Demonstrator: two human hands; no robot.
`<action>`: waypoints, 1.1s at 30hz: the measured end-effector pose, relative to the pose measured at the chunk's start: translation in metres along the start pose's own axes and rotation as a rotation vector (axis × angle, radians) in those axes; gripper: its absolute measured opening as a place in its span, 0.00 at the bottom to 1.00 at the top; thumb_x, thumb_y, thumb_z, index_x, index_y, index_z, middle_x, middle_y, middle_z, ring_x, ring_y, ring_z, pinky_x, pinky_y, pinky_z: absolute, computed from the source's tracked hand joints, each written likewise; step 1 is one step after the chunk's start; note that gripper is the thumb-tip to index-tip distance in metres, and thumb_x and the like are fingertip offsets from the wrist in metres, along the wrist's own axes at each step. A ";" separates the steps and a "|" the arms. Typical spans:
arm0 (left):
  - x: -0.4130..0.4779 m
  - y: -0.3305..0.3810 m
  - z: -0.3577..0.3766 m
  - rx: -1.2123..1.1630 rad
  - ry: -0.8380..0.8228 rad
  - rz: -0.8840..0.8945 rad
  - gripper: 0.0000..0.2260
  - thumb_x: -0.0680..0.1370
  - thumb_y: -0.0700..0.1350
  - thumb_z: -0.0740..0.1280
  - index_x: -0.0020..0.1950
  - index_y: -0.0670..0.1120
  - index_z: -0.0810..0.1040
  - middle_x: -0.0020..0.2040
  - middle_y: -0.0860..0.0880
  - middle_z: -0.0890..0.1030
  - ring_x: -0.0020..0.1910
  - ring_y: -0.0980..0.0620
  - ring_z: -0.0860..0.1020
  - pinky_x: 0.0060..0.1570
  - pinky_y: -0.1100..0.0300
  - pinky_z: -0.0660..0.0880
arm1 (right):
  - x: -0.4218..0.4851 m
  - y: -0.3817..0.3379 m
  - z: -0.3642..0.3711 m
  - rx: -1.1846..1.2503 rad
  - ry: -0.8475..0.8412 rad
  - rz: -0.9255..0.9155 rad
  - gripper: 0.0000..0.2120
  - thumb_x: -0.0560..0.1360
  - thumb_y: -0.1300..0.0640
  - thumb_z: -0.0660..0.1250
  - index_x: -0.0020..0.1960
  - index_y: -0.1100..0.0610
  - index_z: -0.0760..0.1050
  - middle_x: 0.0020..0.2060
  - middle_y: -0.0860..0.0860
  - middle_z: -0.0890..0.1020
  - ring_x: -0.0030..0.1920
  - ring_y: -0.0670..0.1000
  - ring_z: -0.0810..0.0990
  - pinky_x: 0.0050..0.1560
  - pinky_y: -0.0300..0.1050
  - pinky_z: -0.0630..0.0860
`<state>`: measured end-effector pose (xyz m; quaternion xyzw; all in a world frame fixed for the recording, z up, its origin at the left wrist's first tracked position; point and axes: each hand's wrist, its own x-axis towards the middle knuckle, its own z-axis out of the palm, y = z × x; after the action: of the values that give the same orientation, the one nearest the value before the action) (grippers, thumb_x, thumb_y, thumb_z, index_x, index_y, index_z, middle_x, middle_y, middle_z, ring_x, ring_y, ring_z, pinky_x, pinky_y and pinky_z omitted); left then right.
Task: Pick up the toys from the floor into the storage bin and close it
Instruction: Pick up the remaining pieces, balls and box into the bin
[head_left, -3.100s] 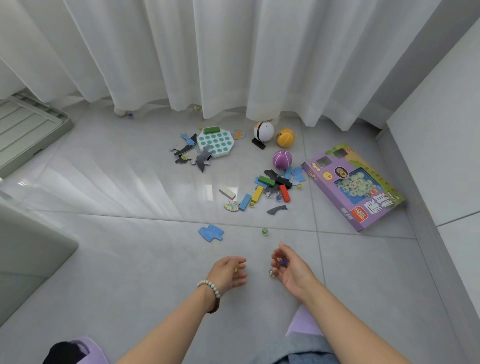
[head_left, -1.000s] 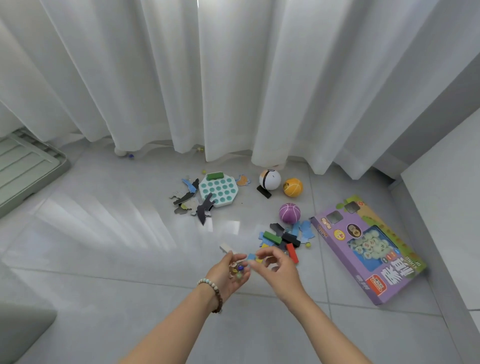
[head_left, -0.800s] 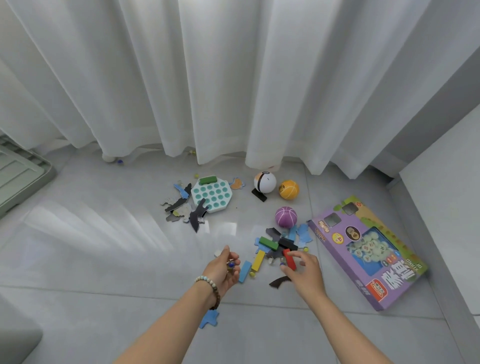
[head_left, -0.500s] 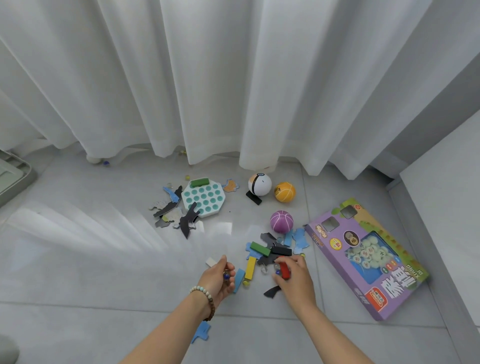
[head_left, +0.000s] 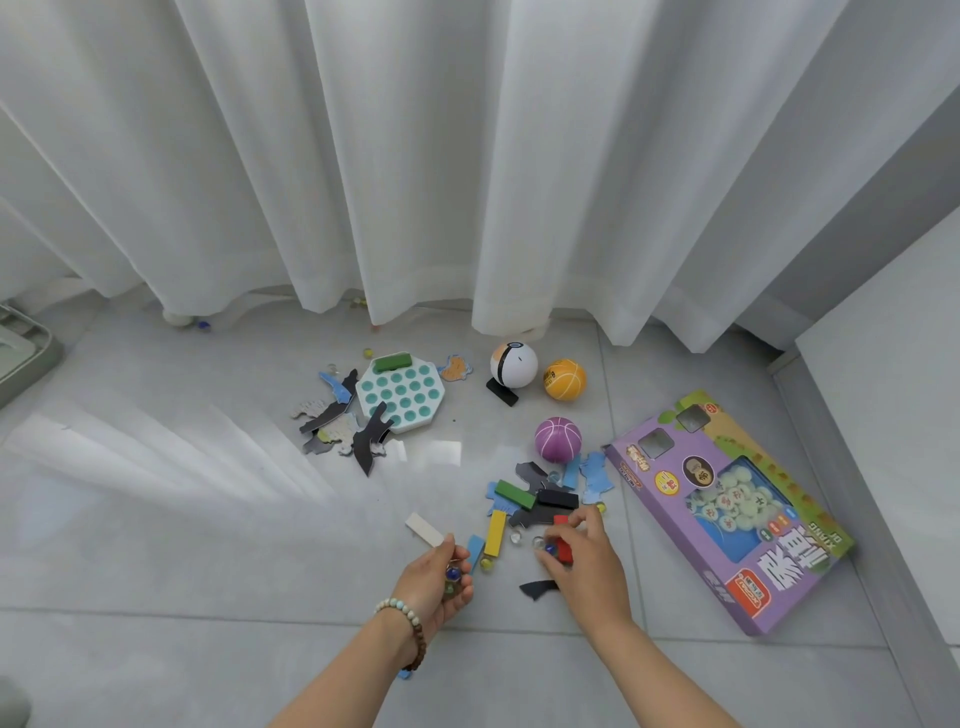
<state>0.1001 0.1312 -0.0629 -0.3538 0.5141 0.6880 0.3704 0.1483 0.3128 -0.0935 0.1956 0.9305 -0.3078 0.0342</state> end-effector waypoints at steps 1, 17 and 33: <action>-0.001 -0.002 -0.001 -0.005 0.002 0.001 0.14 0.80 0.48 0.60 0.40 0.41 0.74 0.32 0.46 0.74 0.25 0.54 0.72 0.24 0.65 0.76 | 0.000 0.000 0.001 0.006 -0.006 -0.004 0.10 0.72 0.53 0.71 0.52 0.54 0.78 0.49 0.43 0.66 0.43 0.43 0.73 0.37 0.26 0.65; -0.002 -0.003 -0.012 -0.031 0.041 -0.045 0.13 0.80 0.48 0.60 0.42 0.40 0.75 0.35 0.44 0.75 0.32 0.51 0.73 0.24 0.63 0.77 | 0.008 -0.021 0.012 -0.068 -0.111 -0.194 0.12 0.75 0.54 0.67 0.58 0.51 0.76 0.53 0.44 0.75 0.55 0.45 0.72 0.48 0.35 0.70; -0.004 -0.010 -0.013 -0.084 -0.029 -0.079 0.15 0.81 0.46 0.58 0.49 0.37 0.79 0.46 0.42 0.81 0.43 0.46 0.81 0.37 0.59 0.81 | -0.005 -0.018 0.014 -0.094 -0.113 -0.256 0.12 0.64 0.62 0.77 0.45 0.53 0.81 0.42 0.45 0.79 0.44 0.44 0.79 0.41 0.27 0.68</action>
<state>0.1125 0.1198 -0.0668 -0.3791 0.4647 0.6989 0.3898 0.1456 0.2896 -0.0944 0.0557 0.9578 -0.2764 0.0560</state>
